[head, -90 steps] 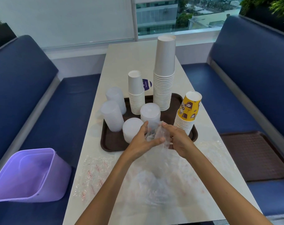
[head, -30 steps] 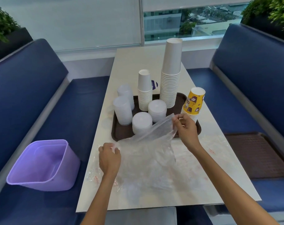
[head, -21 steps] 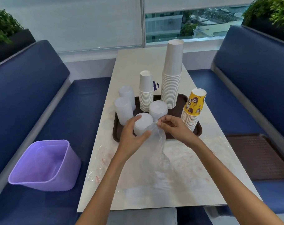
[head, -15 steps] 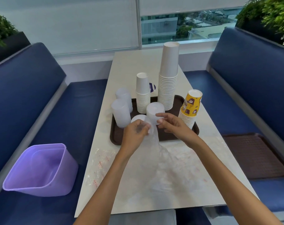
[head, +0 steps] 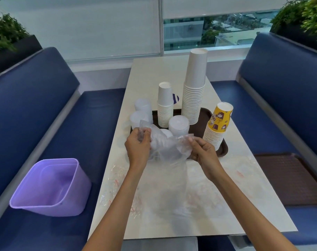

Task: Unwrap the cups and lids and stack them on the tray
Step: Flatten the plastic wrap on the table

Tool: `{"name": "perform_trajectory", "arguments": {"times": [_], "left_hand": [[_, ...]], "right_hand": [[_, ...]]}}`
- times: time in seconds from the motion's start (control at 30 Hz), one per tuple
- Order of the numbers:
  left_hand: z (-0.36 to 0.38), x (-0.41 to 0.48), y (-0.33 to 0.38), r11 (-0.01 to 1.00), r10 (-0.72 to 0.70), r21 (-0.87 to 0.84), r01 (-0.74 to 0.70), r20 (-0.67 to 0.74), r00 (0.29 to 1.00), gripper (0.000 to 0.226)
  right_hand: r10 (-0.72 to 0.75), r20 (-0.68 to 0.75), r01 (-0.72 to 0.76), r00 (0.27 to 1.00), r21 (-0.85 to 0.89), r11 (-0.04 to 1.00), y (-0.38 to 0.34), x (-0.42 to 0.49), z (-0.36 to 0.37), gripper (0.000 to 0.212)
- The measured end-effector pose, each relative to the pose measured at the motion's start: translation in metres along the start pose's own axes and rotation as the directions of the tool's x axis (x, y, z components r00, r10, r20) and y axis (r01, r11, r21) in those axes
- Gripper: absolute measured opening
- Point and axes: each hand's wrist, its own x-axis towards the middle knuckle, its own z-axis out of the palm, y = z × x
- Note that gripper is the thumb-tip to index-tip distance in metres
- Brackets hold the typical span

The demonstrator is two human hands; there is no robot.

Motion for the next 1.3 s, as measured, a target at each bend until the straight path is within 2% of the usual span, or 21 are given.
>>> {"name": "perform_trajectory", "arguments": {"times": [0.13,0.27,0.4,0.53,0.6,0.67,0.73,0.8,0.87,0.9,0.93,1.07,1.2,1.3], "left_hand": [[-0.005,-0.003,-0.001,0.999,0.013,-0.042,-0.013,-0.009,1.0,0.032],[-0.012,-0.001,-0.014,0.99,-0.025,-0.143,0.014,-0.076,0.997,0.026],[-0.015,-0.005,-0.033,0.994,-0.077,-0.082,0.071,-0.071,0.995,0.022],[-0.024,-0.006,-0.047,0.979,-0.135,0.135,0.155,-0.141,0.981,0.012],[-0.025,-0.006,-0.04,0.99,-0.056,0.122,0.076,-0.158,0.986,0.01],[-0.021,-0.007,-0.027,0.998,0.057,0.008,-0.057,-0.038,0.998,0.018],[-0.012,-0.007,-0.016,0.989,0.146,-0.056,-0.138,0.203,0.968,0.028],[-0.001,-0.008,-0.008,0.989,0.15,-0.075,-0.13,0.431,0.89,0.028],[0.006,-0.01,-0.005,0.988,0.141,-0.122,-0.09,0.529,0.837,0.011],[0.008,-0.011,-0.004,0.987,0.141,-0.145,-0.074,0.535,0.833,0.007],[0.008,-0.01,-0.005,0.987,0.131,-0.152,-0.059,0.525,0.841,0.012],[0.0,-0.004,-0.008,0.976,0.048,-0.21,0.065,0.494,0.868,0.012],[-0.011,0.003,-0.008,0.952,0.009,-0.275,0.136,0.47,0.883,0.016],[-0.016,0.003,-0.006,0.931,-0.015,-0.318,0.181,0.461,0.887,0.018]], "right_hand": [[-0.047,-0.097,0.044,0.994,-0.03,0.999,-0.005,0.005,0.004,0.013],[-0.105,-0.27,0.115,0.957,0.02,0.993,-0.013,0.009,0.004,0.018],[-0.224,-0.337,0.205,0.915,-0.09,0.975,-0.016,0.012,0.004,0.018],[-0.333,-0.246,0.274,0.91,-0.242,0.931,-0.017,0.017,0.003,0.014],[-0.32,-0.149,0.271,0.936,-0.275,0.922,-0.017,0.018,0.005,0.011],[-0.282,-0.033,0.259,0.959,-0.3,0.918,-0.018,0.017,0.008,0.011],[-0.234,0.071,0.244,0.97,-0.311,0.919,-0.02,0.014,0.013,0.013],[-0.179,0.138,0.213,0.974,-0.294,0.932,-0.023,0.012,0.017,0.015],[-0.135,0.159,0.177,0.978,-0.291,0.94,-0.026,0.011,0.017,0.014],[-0.094,0.159,0.139,0.983,-0.302,0.943,-0.028,0.011,0.014,0.011],[-0.03,0.153,0.078,0.988,-0.325,0.942,-0.031,0.011,0.011,0.013],[0.289,0.044,-0.239,0.956,-0.45,0.86,-0.034,0.016,-0.023,0.047],[0.403,-0.125,-0.402,0.907,-0.545,0.736,-0.017,0.014,-0.056,0.061],[0.462,-0.25,-0.521,0.851,-0.517,0.679,-0.006,0.009,-0.067,0.065]]}}
